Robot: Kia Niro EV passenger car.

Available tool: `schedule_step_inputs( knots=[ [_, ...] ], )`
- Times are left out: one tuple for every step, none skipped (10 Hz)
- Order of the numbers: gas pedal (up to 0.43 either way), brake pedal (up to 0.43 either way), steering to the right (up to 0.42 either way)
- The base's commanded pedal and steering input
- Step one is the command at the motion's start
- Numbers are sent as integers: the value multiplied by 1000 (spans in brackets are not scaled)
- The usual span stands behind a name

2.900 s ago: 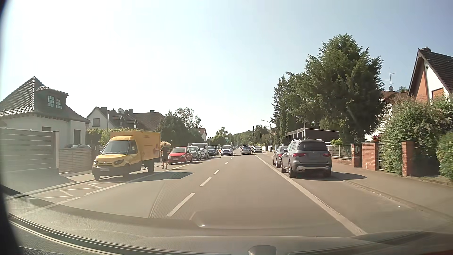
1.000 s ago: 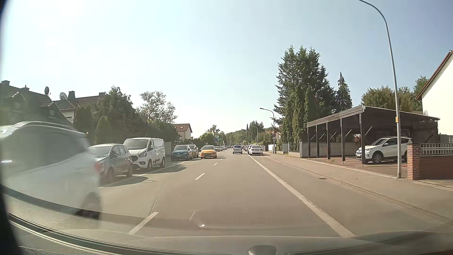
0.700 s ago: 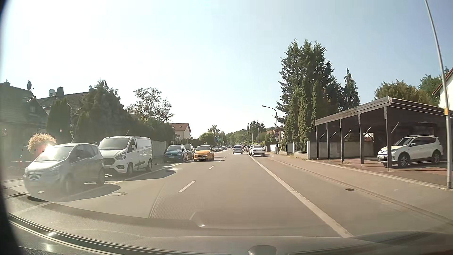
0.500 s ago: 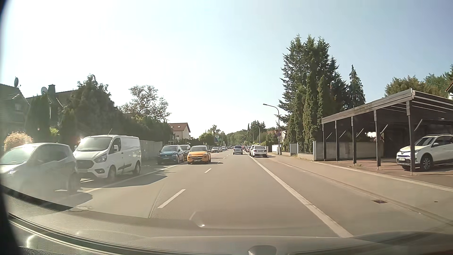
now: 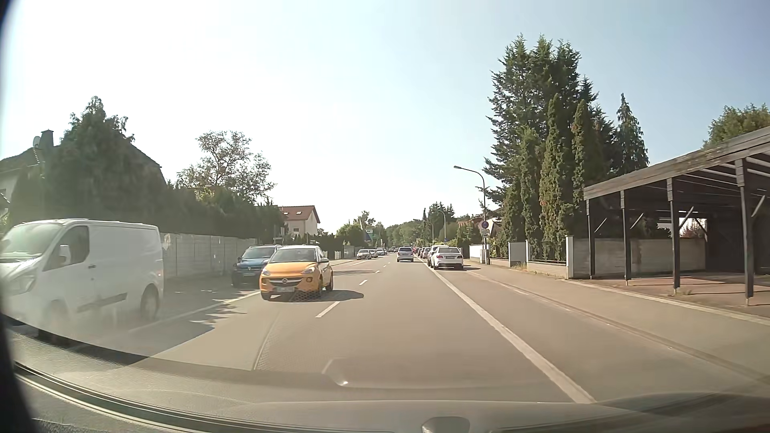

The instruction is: Follow the waypoints while adhering to traffic rules and regulations

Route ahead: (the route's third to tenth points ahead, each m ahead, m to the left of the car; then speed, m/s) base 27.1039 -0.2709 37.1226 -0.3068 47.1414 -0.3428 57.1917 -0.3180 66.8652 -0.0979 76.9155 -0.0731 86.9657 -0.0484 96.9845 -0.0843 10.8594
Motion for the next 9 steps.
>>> schedule_step_inputs(
  knots=[
    [28, 30, -2],
    [28, 30, -3],
    [28, 30, -4],
    [28, 24, -4],
    [28, 24, -5],
    [28, 30, -5],
    [28, 24, -4],
    [28, 30, -4],
    [28, 30, -4]
  ],
)
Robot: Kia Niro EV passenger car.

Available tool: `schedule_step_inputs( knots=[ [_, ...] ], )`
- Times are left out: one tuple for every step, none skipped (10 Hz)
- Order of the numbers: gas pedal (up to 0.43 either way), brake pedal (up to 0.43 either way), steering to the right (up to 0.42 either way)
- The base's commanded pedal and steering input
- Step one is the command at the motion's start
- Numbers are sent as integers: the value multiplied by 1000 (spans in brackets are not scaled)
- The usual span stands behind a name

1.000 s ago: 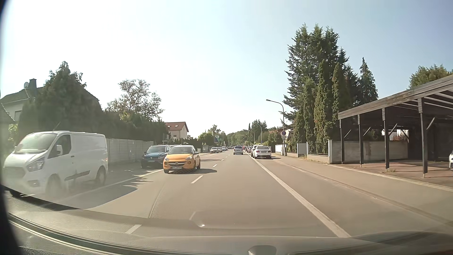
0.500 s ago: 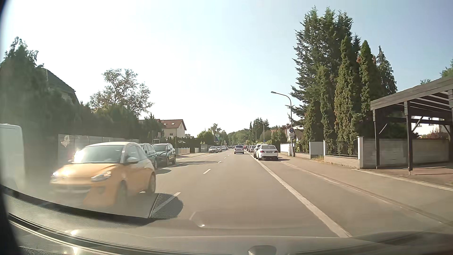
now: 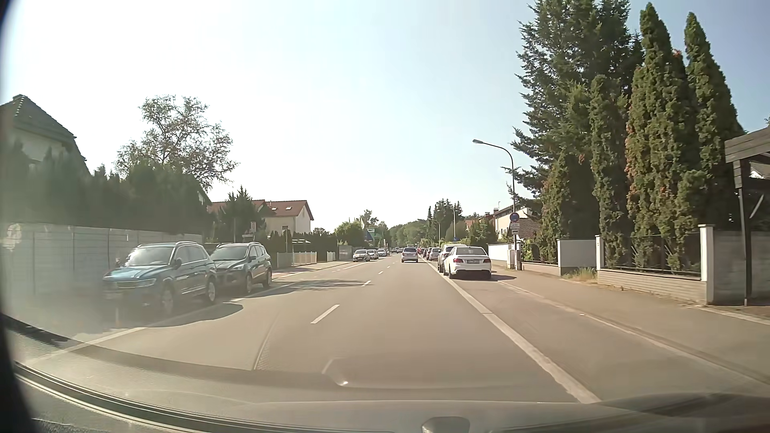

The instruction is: Follow the waypoints while adhering to traffic rules and regulations

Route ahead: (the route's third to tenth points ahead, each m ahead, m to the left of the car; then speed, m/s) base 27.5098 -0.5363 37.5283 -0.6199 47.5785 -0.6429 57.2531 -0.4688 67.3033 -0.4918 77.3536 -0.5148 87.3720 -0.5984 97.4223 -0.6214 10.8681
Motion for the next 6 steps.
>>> schedule_step_inputs(
  knots=[
    [39, 30, -5],
    [39, 24, -5],
    [39, 24, -5],
    [39, 30, -5],
    [39, 30, -4],
    [39, 30, -4]
  ],
)
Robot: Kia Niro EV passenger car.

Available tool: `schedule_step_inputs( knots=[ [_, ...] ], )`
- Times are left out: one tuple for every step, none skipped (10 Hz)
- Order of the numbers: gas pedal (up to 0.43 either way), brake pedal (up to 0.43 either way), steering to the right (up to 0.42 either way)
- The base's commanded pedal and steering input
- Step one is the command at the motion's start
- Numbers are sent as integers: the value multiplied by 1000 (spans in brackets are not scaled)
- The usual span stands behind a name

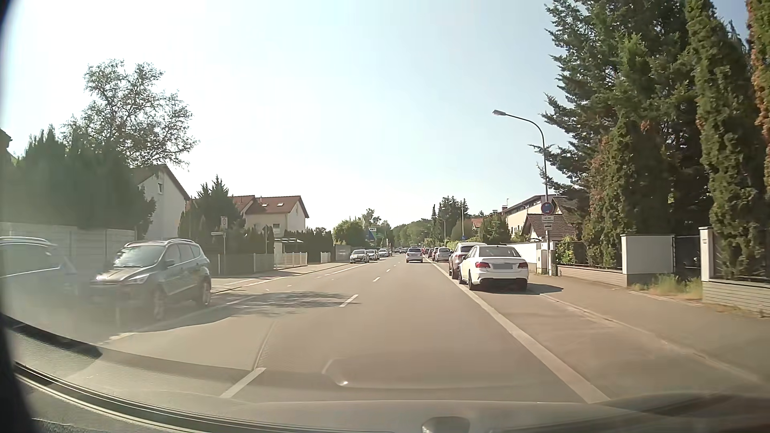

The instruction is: Follow the waypoints while adhering to traffic rules and regulations

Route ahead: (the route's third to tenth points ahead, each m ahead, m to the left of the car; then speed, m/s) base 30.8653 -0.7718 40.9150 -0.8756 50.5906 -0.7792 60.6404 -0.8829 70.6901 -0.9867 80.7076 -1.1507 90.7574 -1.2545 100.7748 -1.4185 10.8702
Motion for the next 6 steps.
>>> schedule_step_inputs(
  knots=[
    [39, 30, -5],
    [39, 24, -4],
    [39, 30, -3],
    [47, 24, 0],
    [47, 30, 1],
    [47, 30, 4]
  ],
)
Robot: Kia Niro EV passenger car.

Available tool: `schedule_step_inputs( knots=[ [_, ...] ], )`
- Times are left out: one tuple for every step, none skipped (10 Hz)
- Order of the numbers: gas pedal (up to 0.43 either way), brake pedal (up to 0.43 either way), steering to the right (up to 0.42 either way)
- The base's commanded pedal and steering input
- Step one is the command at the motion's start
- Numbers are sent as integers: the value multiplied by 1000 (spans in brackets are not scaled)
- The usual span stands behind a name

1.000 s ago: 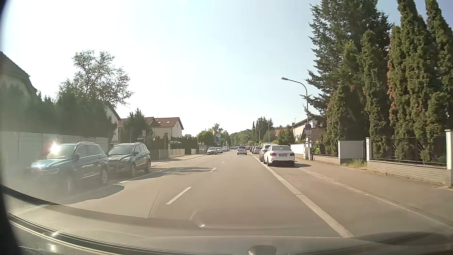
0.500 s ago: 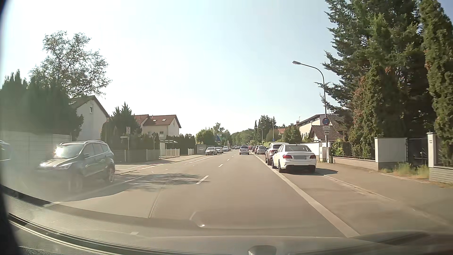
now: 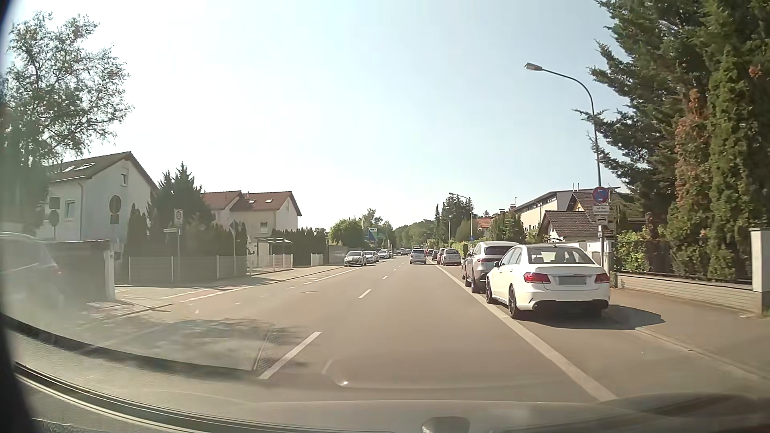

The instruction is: Follow the waypoints while adhering to traffic rules and regulations

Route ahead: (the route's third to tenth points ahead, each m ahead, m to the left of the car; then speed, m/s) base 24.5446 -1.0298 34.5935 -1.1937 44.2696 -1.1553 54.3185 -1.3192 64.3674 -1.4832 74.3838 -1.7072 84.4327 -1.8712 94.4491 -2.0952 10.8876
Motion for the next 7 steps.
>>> schedule_step_inputs(
  knots=[
    [47, 30, 4],
    [47, 30, 4],
    [47, 24, 4],
    [59, 30, 4],
    [59, 30, 4],
    [59, 30, 4],
    [59, 30, 4]
  ],
)
